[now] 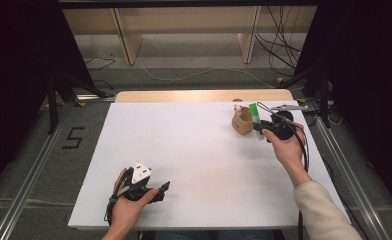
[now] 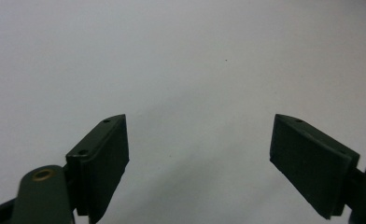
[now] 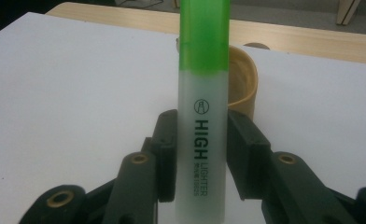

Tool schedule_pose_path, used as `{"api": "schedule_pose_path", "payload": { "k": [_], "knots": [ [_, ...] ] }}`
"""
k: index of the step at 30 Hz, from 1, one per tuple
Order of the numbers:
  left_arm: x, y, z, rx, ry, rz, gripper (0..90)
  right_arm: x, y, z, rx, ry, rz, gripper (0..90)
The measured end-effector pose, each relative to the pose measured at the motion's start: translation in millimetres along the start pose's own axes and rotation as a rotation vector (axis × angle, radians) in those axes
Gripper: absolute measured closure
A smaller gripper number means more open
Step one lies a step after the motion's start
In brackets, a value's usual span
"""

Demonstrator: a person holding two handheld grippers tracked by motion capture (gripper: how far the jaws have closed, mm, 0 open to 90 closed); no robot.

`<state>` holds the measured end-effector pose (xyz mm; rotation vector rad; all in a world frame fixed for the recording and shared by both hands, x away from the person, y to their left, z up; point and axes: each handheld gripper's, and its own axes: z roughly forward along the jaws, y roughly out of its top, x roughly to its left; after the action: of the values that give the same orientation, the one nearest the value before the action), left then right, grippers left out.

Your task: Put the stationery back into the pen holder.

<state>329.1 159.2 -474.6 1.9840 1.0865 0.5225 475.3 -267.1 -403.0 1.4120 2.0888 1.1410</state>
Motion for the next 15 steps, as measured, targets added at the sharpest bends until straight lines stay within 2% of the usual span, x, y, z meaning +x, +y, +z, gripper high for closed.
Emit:
{"api": "schedule_pose_path", "payload": {
  "k": [4,15],
  "knots": [
    [0.2,0.0,-0.3,0.002,0.000,0.002,19.7,-0.4,1.6,2.2,-0.015,-0.002,0.001,66.5],
    [-0.4,-0.1,0.6,-0.001,-0.005,-0.005,19.7,-5.4,9.4,8.6,-0.048,0.002,0.049,66.4]
  ]
}}
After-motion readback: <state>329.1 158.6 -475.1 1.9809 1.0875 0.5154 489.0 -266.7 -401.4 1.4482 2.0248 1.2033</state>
